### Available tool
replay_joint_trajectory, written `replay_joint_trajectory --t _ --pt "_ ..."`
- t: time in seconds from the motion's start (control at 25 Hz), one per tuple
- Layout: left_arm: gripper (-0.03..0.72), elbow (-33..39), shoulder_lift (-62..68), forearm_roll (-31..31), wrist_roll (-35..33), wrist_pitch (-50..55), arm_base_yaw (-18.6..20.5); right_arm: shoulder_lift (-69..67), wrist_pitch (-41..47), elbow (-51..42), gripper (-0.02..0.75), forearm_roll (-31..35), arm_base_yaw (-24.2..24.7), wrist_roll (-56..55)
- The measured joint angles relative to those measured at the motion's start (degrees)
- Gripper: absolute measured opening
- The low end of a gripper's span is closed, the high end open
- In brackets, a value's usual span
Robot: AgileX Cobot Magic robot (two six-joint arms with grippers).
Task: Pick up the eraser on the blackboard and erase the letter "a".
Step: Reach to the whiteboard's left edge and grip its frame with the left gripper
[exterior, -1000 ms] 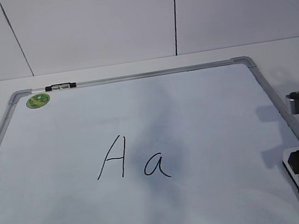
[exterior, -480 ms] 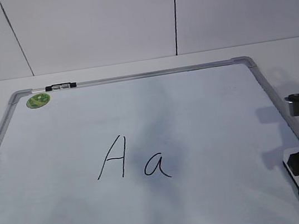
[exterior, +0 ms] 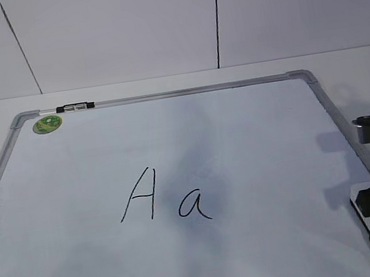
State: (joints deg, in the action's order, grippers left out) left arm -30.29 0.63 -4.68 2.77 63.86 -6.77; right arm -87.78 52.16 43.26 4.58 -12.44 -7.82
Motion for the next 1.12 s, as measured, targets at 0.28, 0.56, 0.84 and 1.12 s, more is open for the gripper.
replay_joint_trajectory --t 0.28,0.56,0.84,1.12 --pt "0.498 0.0 0.0 0.0 0.0 -0.6 0.0 0.0 0.1 0.2 0.552 -0.2 0.0 -0.1" --pt "0.497 0.0 0.0 -0.2 0.0 -0.6 0.0 -0.3 7.4 5.3 0.551 -6.6 0.0 -2.5" --pt "0.497 0.0 0.3 -0.2 0.0 -1.2 0.0 -0.3 13.8 11.9 0.551 -7.7 0.0 -3.8" --pt "0.497 0.0 9.7 1.1 0.0 -2.5 0.0 -0.3 16.8 18.0 0.551 -7.7 0.0 -4.6"
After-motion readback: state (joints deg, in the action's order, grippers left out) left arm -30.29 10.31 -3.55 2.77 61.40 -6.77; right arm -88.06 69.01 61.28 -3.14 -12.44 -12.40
